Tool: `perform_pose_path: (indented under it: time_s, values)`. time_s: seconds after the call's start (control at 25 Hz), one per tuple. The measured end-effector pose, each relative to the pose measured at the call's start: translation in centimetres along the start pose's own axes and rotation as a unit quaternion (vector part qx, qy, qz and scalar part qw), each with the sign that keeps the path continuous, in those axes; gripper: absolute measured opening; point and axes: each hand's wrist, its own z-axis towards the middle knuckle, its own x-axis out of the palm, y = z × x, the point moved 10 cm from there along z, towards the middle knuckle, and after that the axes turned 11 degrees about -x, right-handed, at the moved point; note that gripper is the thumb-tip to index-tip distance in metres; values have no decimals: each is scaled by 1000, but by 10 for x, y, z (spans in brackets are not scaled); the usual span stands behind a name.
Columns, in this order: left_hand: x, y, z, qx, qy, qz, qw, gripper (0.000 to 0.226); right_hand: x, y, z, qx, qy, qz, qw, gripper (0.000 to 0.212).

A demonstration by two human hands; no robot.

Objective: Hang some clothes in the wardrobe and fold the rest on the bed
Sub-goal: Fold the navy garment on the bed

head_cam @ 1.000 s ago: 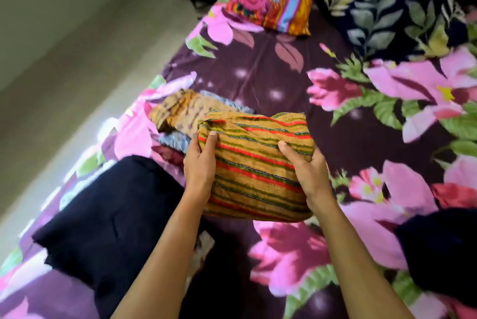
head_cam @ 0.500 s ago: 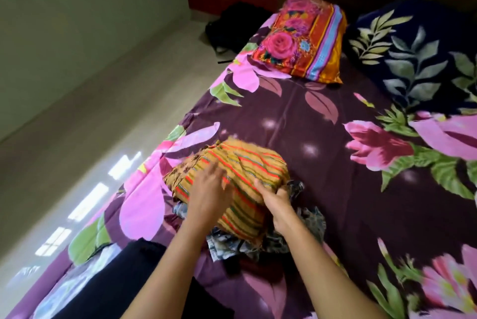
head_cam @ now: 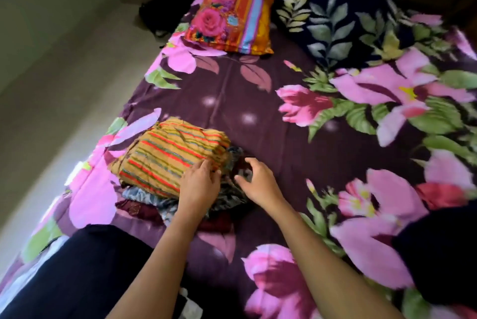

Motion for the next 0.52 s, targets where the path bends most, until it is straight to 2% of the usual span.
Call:
perform_pose_path:
  time_s: [0.08,0.2,0.24,0.32,0.36,0.44,0.52]
  values:
    - [17,-47,-28,32,59,28,997,34,-37,-15,-34,-5,11,-64,998,55]
    - [54,-111,-82,98,164,112,975,42,-82,-57,-95,16,101,-184,978,50]
    - [73,-133,-108,129,228,141,955,42,-97,-75,-122,40,147,-204,967,46]
    - [111,-169,-172,167,385,205,885,43,-124,-114,-181,86,237,-214,944,42]
    - [124,-185,-203,168,439,238,850,45,-140,-128,-209,96,263,-208,937,44]
    - [139,-221,-250,192,462,284,818,48,-175,-154,-256,124,259,-193,938,50]
    - [154,-262,-291,238,432,288,821,47,-207,-183,-302,151,243,-187,940,51]
